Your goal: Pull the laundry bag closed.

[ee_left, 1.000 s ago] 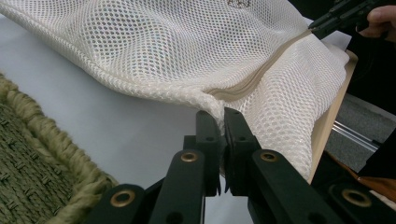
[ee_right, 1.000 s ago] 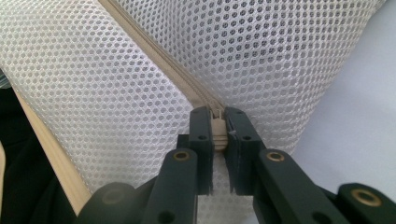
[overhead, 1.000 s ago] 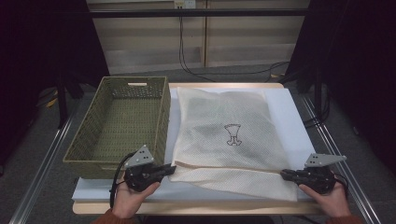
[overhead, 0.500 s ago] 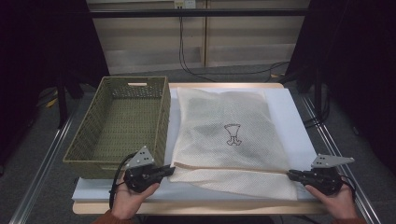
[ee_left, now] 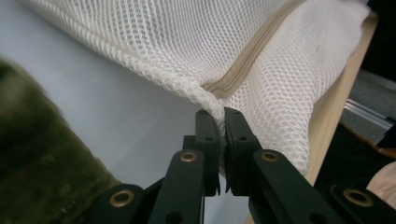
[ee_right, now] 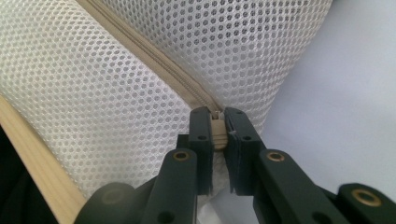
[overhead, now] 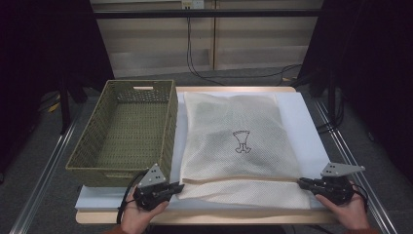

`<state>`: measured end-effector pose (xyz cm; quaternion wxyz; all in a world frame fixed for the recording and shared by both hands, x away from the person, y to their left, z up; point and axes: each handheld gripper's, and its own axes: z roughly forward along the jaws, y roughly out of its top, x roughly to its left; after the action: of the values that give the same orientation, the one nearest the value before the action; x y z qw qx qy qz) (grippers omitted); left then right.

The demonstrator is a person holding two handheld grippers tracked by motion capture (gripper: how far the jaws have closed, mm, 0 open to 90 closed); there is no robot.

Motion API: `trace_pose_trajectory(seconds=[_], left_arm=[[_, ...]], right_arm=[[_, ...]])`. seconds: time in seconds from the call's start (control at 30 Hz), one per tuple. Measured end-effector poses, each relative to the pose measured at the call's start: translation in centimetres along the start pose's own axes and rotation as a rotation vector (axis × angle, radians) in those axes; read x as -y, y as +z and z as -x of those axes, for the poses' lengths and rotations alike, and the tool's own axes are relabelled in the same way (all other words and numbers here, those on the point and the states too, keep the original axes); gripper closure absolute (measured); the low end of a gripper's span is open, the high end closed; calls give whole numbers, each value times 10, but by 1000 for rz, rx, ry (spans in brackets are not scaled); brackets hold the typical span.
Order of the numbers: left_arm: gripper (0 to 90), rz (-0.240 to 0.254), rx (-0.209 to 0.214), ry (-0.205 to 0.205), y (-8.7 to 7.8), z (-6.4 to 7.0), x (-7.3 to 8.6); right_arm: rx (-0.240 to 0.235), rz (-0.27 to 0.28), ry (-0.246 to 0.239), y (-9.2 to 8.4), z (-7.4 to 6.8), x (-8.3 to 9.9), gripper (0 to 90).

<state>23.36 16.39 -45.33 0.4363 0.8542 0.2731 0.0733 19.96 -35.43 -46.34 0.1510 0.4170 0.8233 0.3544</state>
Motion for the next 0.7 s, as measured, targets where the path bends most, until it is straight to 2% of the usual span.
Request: trace_pose_trajectory(seconds=[0.1, 0.13, 0.2, 0.27, 0.3, 0.33, 0.5, 0.53, 0.57, 0.6, 0.63, 0.7], left_arm=[[860, -3, -9, -7, 6, 0, 6], [857, -32, -10, -10, 13, 2, 11], [841, -66, -34, 11, 17, 6, 12], [815, -64, -37, 19, 19, 6, 12], [815, -74, -58, 33, 20, 7, 12], [743, -88, -81, 44, 25, 7, 13], [692, -95, -88, 18, 29, 4, 13], [691, -79, -81, 20, 29, 3, 14], [685, -84, -87, 24, 29, 4, 14], [647, -87, -111, 18, 28, 5, 14], [587, -87, -111, 18, 28, 5, 14], [562, -68, -94, 9, 25, 4, 15]], right_arm=[[9, -2, -12, 3, -1, 0, 826], [11, -3, -10, 5, -2, 1, 825], [18, -5, -18, 6, -3, 1, 824], [18, 0, -32, 8, -4, 1, 820], [18, 0, -32, 8, -4, 1, 820], [9, 6, -33, 10, -5, 1, 816], [4, 7, -31, 12, -6, 2, 794], [10, 5, -43, 13, -7, 2, 795], [6, 8, -52, 13, -7, 2, 782], [5, 8, -46, 13, -8, 2, 761], [5, 8, -46, 13, -8, 2, 761], [-32, 28, -5, 12, -7, 3, 638]])
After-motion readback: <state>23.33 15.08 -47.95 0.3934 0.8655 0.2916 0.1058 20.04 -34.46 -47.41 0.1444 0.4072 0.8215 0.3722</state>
